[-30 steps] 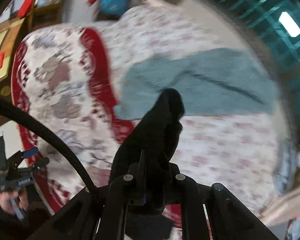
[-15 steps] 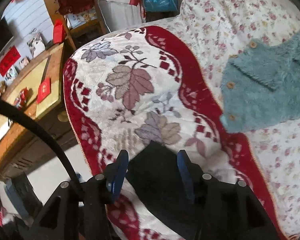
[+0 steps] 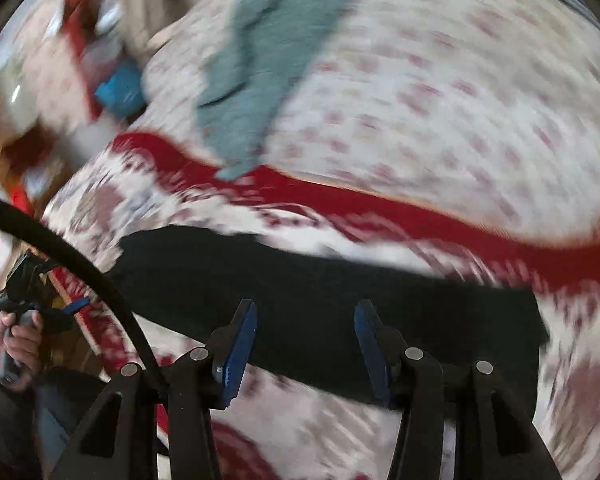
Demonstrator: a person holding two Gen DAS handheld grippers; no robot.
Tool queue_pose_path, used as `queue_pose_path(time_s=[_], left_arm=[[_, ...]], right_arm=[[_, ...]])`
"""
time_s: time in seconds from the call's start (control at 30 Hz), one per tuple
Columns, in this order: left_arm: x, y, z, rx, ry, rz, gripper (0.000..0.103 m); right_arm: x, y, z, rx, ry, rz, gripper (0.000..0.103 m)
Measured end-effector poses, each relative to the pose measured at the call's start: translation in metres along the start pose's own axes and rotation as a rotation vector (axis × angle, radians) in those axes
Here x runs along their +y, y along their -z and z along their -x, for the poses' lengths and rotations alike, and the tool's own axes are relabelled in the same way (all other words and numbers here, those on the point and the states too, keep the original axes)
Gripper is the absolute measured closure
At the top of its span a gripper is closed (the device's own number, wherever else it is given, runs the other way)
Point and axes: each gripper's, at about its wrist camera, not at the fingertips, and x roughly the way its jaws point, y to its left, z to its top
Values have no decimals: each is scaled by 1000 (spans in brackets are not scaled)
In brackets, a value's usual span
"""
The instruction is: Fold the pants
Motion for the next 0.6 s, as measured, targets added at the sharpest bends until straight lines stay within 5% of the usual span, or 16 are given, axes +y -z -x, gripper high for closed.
queue_pose_path(time_s=[0.13,0.27,0.6], left_arm=[[3,-7,-12,15,92,-4,19],[6,-14,-30,21,78,-18,19],[14,-15,-41,34,105,-2,19]], right_arm=[[-62,59,0,-89,-64,-249,54],[-108,74,13,-179,-112,-508,54],[-98,72,4,-158,-145,-459,54]])
